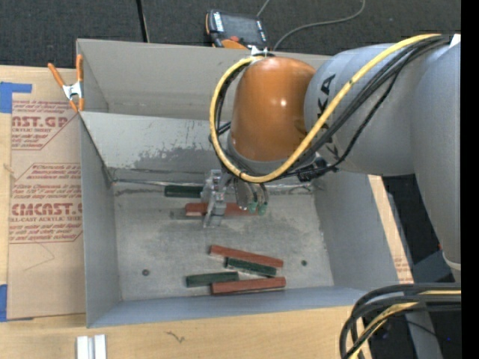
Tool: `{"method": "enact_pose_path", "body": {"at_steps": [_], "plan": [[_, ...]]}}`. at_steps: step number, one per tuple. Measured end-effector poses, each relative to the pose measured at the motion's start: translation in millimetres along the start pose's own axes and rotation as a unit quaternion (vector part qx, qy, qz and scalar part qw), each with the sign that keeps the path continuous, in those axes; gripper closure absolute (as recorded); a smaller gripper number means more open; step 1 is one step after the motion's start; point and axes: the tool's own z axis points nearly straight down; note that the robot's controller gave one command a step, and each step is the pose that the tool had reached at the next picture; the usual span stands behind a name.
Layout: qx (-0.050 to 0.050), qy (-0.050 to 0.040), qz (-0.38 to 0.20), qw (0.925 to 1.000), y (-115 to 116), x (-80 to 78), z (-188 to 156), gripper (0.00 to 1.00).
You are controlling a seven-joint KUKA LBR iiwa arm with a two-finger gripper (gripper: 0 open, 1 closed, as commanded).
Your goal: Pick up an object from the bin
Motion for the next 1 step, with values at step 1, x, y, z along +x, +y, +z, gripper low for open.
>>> {"method": "enact_pose_path", "body": {"at_steps": [1], "plan": [[0.000,-0.0010,0.019,0.9998,0.3,-5.9,-101.0,1.00]]}}
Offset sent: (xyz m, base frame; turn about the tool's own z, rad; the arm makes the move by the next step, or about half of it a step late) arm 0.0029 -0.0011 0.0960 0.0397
